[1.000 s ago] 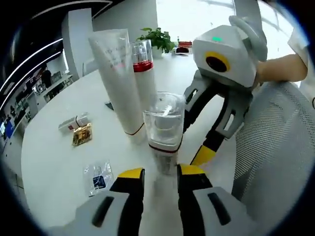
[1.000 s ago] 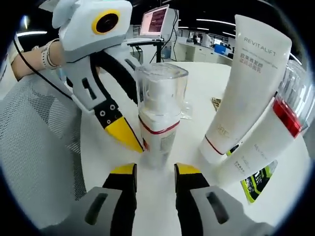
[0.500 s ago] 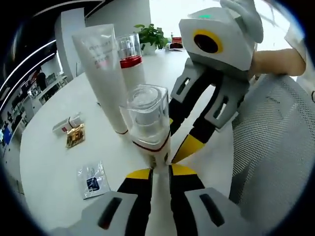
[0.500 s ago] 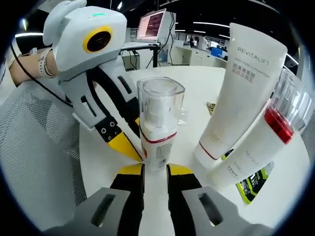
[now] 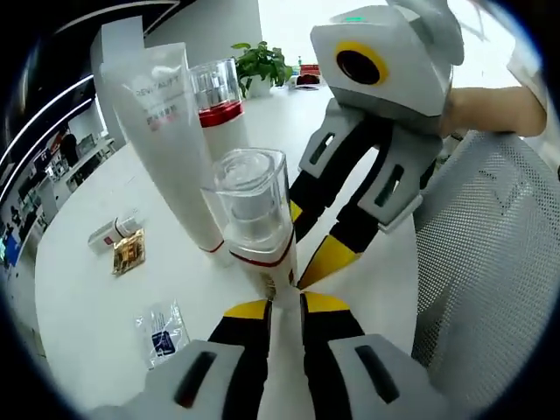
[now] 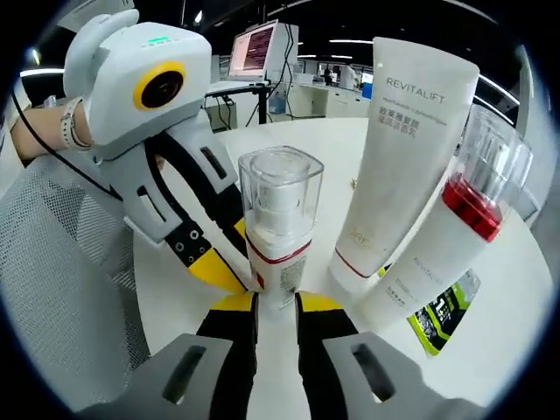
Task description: Arrange the skincare products in the storage area until every visible bottle or jar stands upright without overlapping.
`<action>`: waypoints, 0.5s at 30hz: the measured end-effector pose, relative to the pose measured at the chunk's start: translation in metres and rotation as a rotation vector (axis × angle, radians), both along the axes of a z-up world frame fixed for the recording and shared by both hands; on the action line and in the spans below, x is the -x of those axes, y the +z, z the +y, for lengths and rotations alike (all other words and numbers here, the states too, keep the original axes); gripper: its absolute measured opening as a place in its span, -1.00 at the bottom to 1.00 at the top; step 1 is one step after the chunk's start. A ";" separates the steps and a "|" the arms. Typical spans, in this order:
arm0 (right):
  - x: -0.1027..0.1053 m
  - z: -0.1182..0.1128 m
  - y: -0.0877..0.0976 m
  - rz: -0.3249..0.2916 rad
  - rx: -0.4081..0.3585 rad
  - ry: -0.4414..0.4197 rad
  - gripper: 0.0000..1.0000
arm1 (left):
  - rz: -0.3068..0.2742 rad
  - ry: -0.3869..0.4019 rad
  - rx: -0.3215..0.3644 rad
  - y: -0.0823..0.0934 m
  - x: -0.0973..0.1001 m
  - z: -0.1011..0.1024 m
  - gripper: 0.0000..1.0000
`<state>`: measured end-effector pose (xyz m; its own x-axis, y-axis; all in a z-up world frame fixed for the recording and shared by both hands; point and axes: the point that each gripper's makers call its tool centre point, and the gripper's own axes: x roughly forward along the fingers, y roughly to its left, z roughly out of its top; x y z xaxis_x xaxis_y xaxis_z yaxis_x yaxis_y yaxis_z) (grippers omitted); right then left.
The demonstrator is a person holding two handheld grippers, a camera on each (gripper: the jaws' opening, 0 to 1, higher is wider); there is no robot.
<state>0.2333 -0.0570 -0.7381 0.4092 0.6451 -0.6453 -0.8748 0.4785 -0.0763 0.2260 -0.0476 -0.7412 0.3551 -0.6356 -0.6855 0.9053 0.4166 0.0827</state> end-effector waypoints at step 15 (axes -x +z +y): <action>-0.008 -0.014 0.000 0.011 0.018 -0.060 -0.68 | -0.013 -0.023 -0.011 0.000 -0.010 -0.015 -0.83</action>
